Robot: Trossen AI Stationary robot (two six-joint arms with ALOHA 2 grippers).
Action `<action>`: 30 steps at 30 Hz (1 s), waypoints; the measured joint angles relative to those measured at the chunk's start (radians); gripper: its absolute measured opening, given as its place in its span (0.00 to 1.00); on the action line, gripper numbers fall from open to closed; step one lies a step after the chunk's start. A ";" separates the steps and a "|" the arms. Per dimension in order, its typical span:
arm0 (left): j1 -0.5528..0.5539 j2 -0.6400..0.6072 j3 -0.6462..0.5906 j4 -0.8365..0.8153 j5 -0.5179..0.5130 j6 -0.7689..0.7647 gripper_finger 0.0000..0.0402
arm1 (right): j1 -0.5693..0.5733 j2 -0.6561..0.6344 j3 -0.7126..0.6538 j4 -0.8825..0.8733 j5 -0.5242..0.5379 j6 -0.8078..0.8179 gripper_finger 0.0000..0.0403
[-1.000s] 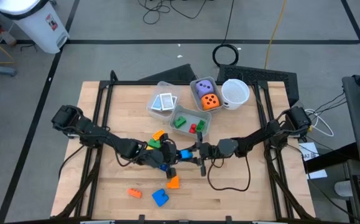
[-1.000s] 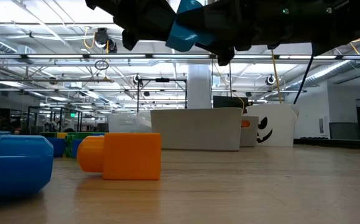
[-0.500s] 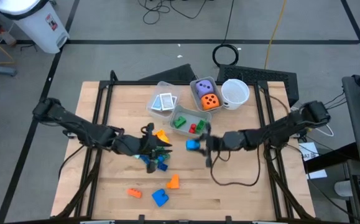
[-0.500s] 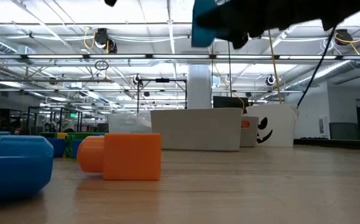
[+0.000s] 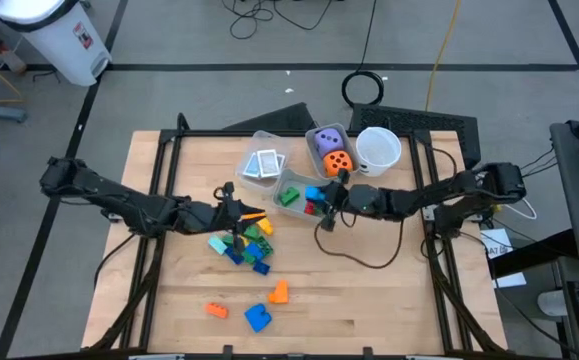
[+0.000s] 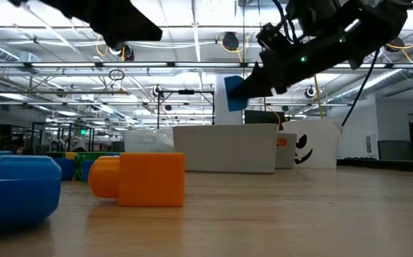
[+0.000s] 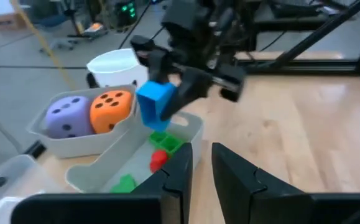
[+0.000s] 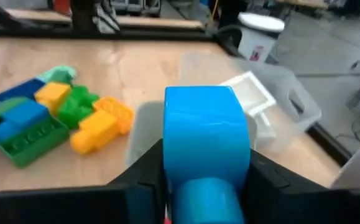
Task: Pick & Place Toys
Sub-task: Put the blue game piece into the bottom gray bin, then put the light blue game piece into the bottom gray bin
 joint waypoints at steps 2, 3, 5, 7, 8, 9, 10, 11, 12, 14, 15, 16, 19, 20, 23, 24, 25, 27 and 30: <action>0.035 -0.023 -0.056 0.033 0.044 -0.010 0.16 | -0.025 0.003 -0.009 -0.007 -0.032 0.004 0.36; 0.050 -0.027 -0.079 0.053 0.060 -0.024 0.16 | -0.034 0.004 -0.015 -0.012 -0.037 0.007 0.39; 0.077 -0.031 -0.116 0.099 0.075 -0.051 0.16 | -0.045 0.003 -0.019 -0.012 -0.036 0.031 0.45; 0.092 -0.032 -0.145 0.142 0.080 -0.055 0.16 | -0.051 0.001 -0.024 -0.002 -0.035 0.052 0.51; 0.098 -0.031 -0.155 0.154 0.082 -0.064 0.16 | -0.051 0.001 -0.026 -0.007 -0.035 0.059 0.53; 0.104 -0.030 -0.160 0.154 0.083 -0.079 0.16 | -0.051 0.002 -0.027 -0.009 -0.034 0.061 0.55; 0.109 -0.023 -0.161 0.154 0.084 -0.093 0.16 | -0.050 0.003 -0.027 -0.011 -0.036 0.060 0.58; 0.113 -0.014 -0.160 0.154 0.091 -0.107 0.16 | -0.048 0.003 -0.027 -0.009 -0.037 0.057 0.60; 0.118 -0.008 -0.160 0.147 0.091 -0.111 0.16 | -0.042 0.001 -0.027 -0.003 -0.038 0.055 0.61; 0.128 -0.007 -0.162 0.148 0.092 -0.147 0.16 | -0.026 -0.007 -0.027 -0.002 -0.037 0.054 0.64; 0.132 -0.009 -0.161 0.154 0.092 -0.179 0.16 | -0.014 -0.018 -0.027 -0.007 -0.037 0.051 0.65; 0.137 -0.009 -0.160 0.152 0.093 -0.211 0.16 | -0.001 -0.028 -0.027 -0.002 -0.038 0.044 0.66; 0.140 -0.009 -0.160 0.090 0.101 -0.272 0.16 | 0.047 -0.074 -0.026 0.004 -0.038 0.000 0.68; 0.139 -0.009 -0.160 0.063 0.108 -0.302 0.16 | 0.064 -0.091 -0.026 0.005 -0.038 -0.007 0.68; 0.138 -0.009 -0.160 -0.046 0.115 -0.448 0.19 | 0.117 -0.146 -0.026 0.009 -0.038 -0.011 0.67; 0.139 -0.009 -0.160 -0.098 0.118 -0.484 0.20 | 0.135 -0.162 -0.026 0.008 -0.038 -0.011 0.67; 0.138 -0.009 -0.160 -0.158 0.122 -0.510 0.22 | 0.152 -0.176 -0.026 0.007 -0.038 -0.011 0.66; 0.137 -0.009 -0.160 -0.290 0.131 -0.562 0.28 | 0.190 -0.202 -0.026 0.007 -0.038 -0.011 0.66; 0.140 -0.009 -0.160 -0.473 0.153 -0.706 0.40 | 0.244 -0.228 -0.026 0.014 -0.038 -0.001 0.65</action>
